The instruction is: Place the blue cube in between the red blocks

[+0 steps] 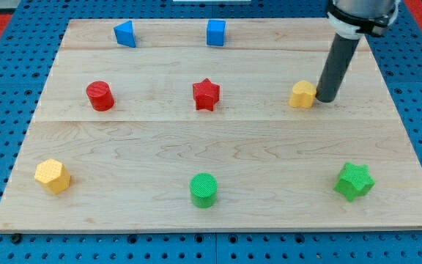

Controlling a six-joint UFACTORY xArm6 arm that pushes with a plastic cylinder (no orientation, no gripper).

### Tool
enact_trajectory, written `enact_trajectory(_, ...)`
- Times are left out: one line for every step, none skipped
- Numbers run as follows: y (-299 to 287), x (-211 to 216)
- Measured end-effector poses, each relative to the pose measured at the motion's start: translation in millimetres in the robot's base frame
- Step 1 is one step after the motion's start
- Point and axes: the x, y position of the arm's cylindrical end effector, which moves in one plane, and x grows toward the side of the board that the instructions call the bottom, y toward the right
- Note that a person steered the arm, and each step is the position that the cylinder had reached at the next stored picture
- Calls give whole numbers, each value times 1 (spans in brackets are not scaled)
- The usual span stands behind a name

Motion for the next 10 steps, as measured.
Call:
enact_trajectory(1,0)
enact_trajectory(32,-35)
enact_trajectory(68,-72)
enact_trajectory(68,-118)
enact_trajectory(68,-148)
enact_trajectory(76,-167)
enact_trajectory(71,-172)
enact_trajectory(58,-204)
enact_trajectory(-9,-197)
enact_trajectory(-57,-198)
